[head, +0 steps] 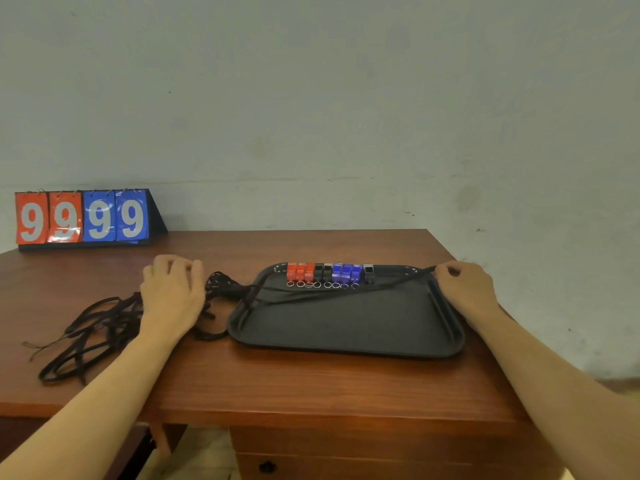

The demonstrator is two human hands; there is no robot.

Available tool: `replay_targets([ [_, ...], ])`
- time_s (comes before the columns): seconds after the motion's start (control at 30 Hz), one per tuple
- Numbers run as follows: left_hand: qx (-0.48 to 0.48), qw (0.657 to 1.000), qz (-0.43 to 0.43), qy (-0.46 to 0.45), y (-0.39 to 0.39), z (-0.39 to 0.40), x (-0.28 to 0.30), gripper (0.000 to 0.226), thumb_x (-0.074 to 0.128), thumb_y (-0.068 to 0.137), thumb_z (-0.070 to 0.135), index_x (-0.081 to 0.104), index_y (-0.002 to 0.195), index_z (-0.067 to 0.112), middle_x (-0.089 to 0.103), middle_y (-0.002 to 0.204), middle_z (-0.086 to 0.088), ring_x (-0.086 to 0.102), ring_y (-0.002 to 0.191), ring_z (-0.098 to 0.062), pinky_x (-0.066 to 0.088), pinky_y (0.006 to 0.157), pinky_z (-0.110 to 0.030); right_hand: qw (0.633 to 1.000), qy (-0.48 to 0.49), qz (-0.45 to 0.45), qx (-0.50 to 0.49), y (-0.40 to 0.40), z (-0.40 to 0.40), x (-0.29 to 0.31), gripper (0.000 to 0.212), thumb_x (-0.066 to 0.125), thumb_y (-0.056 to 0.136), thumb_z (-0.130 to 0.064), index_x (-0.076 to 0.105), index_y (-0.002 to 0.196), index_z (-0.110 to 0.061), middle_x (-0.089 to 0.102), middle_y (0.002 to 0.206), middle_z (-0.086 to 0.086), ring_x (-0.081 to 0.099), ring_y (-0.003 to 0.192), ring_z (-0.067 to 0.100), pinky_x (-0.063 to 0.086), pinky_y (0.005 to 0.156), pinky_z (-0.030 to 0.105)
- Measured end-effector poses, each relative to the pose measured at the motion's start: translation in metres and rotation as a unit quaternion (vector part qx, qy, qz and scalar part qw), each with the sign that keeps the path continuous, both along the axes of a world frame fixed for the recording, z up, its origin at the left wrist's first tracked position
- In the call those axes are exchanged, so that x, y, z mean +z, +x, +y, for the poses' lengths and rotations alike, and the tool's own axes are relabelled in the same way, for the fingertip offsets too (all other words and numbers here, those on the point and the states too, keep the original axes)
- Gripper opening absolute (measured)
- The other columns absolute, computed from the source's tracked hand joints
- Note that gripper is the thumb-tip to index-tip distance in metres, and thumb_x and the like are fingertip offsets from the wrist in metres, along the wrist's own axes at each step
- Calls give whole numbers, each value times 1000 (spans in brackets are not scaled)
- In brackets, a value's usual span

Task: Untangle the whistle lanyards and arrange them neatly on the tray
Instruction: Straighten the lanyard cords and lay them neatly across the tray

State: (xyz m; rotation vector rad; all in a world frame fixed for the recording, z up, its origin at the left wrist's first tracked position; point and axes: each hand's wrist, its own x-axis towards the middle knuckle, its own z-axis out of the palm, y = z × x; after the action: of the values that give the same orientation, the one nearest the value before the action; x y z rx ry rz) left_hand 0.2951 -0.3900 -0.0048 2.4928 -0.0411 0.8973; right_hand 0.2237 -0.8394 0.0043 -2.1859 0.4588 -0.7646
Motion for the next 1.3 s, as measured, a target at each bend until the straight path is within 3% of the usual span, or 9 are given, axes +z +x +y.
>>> replay_targets([
  [0.13,-151,979,59,126,-2,-5,-4,38,35,96,67,59,101,38,57,104,23,43,111,-8,27,98,-45,1000,0,5,26,1,-2,-2,22,53,97,-23,74,101,-21,63,96,-7,55,85,8,42,77,27],
  [0.23,-175,976,59,117,-1,-4,-4,48,34,90,78,59,94,38,59,96,22,49,103,-4,29,98,-43,999,2,9,40,4,-3,-3,19,53,97,-21,71,95,-27,63,97,-10,53,84,3,45,77,27],
  [0.37,-201,971,37,123,-4,-6,-5,45,44,82,81,52,84,37,52,96,21,47,96,-3,33,93,-40,999,-14,6,45,4,-4,-4,18,54,98,-20,71,99,-26,61,99,-9,49,76,-4,35,62,14],
  [0.5,-204,973,14,103,-7,-6,-4,44,51,80,79,45,80,35,48,91,19,44,90,-5,41,84,-39,999,-10,-9,44,5,-6,-5,17,56,98,-18,71,104,-23,61,100,-8,49,74,-5,33,61,10],
  [0.73,-217,972,35,86,-4,-6,-6,50,60,88,64,55,52,28,57,91,18,46,97,-11,43,89,-41,999,-7,-18,44,5,-7,-6,18,57,96,-18,73,100,-24,64,98,-7,54,77,-2,35,61,12],
  [0.93,-75,997,3,-25,4,8,1,41,62,97,31,60,58,19,56,83,4,55,90,-22,47,88,-44,999,-15,-21,25,5,-8,-7,19,56,96,-16,73,100,-21,64,97,-5,52,75,-1,34,61,10],
  [1.0,-33,999,2,-34,2,7,1,41,62,97,22,56,57,15,54,79,0,55,78,-21,46,78,-37,1000,-20,-20,13,4,-8,-6,19,55,96,-16,74,101,-18,63,98,-4,51,74,-1,34,61,11],
  [1.13,26,999,2,-36,-3,2,2,48,56,100,16,49,53,10,48,54,-7,49,49,-19,32,49,-29,999,-2,-40,-23,3,-8,-5,21,54,95,-13,74,103,-14,63,98,-2,54,82,11,43,76,25],
  [1.3,66,996,-3,-62,-6,1,2,42,55,100,19,51,59,9,48,54,-7,43,49,-18,28,49,-32,998,2,-48,-30,2,-7,-4,21,53,96,-14,72,105,-14,62,99,-1,53,90,13,41,83,26],
])
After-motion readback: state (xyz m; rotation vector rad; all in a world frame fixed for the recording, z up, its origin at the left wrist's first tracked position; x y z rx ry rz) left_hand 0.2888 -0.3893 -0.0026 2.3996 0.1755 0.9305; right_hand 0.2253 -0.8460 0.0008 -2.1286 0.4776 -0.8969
